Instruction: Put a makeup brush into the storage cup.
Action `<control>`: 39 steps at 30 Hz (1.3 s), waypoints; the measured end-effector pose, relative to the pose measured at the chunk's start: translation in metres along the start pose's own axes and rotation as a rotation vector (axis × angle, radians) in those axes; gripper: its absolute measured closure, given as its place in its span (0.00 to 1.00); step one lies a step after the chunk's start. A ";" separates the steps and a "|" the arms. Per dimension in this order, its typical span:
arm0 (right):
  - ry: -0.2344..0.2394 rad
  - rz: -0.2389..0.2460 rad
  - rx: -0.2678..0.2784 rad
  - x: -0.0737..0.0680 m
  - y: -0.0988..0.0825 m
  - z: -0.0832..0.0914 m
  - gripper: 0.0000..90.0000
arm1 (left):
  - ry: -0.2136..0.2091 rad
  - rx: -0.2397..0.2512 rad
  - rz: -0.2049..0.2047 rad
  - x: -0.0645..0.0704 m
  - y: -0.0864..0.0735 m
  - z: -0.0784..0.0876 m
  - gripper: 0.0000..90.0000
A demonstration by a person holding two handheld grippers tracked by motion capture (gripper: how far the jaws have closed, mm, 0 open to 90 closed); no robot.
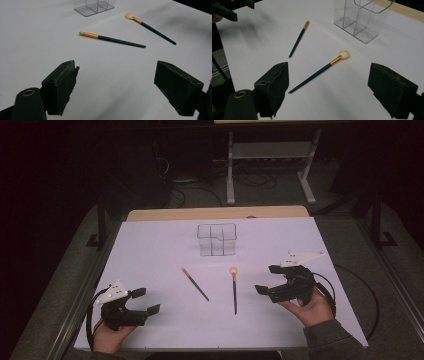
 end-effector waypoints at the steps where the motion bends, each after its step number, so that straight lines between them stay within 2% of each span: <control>1: -0.001 0.008 -0.001 -0.001 0.002 -0.001 0.18 | 0.002 -0.007 -0.004 0.000 0.000 0.000 0.19; 8: -0.002 0.021 -0.018 -0.004 0.012 -0.010 0.21 | 0.001 -0.002 -0.002 0.000 0.000 0.000 0.19; 15: 0.026 0.048 -0.033 -0.012 0.021 -0.022 0.26 | 0.003 -0.009 -0.012 0.000 0.000 0.001 0.19; 22: 0.049 0.049 -0.047 -0.017 0.027 -0.032 0.27 | 0.014 -0.007 -0.007 -0.002 0.000 0.001 0.19; 24: 0.055 0.053 -0.054 -0.018 0.028 -0.036 0.26 | 0.014 -0.007 -0.017 -0.003 0.000 0.001 0.19; 29: 0.059 0.060 -0.061 -0.021 0.032 -0.044 0.24 | 0.012 -0.009 -0.013 -0.003 0.000 0.001 0.19; 39: 0.064 0.063 -0.084 -0.026 0.045 -0.056 0.26 | 0.008 -0.014 -0.020 -0.003 0.000 -0.001 0.19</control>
Point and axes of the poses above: each handheld gripper's, and its own axes: z roughly backward along the jaws, y roughly out of its top, x roughly to its right, the point moved 6 cm from there along -z, roughly forward along the jaws, and after that the axes turned 9 degrees about x, right-handed, at the moved point
